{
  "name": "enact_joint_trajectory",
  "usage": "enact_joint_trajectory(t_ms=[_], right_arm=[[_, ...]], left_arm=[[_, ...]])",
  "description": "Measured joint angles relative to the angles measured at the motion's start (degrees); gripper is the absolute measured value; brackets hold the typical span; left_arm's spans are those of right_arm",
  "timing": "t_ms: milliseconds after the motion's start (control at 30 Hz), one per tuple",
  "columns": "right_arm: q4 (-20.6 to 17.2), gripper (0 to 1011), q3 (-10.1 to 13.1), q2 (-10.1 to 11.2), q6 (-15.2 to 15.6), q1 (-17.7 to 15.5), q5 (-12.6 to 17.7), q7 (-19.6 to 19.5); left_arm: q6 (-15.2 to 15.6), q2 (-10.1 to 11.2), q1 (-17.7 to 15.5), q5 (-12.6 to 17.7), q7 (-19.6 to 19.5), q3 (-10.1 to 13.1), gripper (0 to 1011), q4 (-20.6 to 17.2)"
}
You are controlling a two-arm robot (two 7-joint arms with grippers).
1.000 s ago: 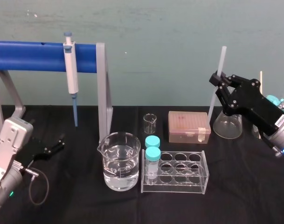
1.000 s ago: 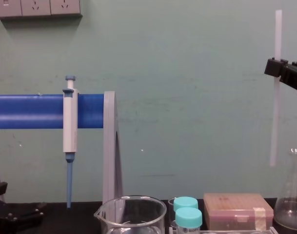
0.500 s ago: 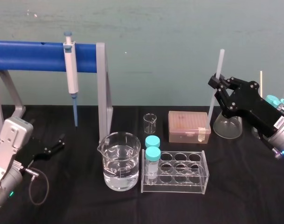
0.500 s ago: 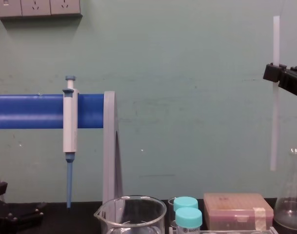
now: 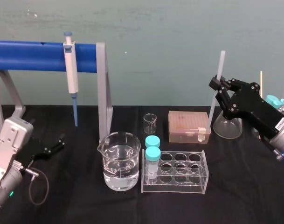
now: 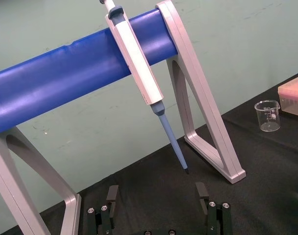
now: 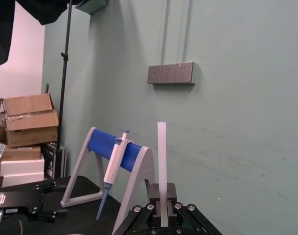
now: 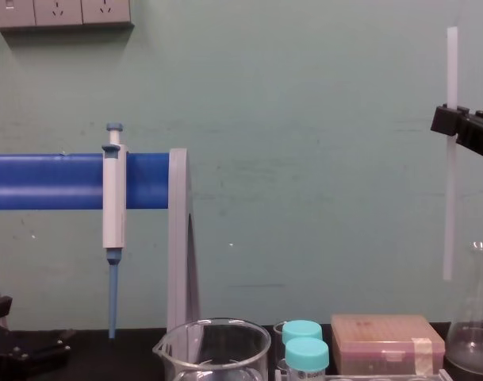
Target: Pick up the stirring rod with one hand, then place it down.
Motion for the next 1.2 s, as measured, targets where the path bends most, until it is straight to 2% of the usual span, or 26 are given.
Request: enact_joint_trajectory(t_ms=[1200], right_arm=[[0.5,72,-0.4,0.0,0.3,0.1,0.3,0.2]], left_arm=[[0.0,0.0,0.0,0.0,0.0,0.0,1000,0.0]])
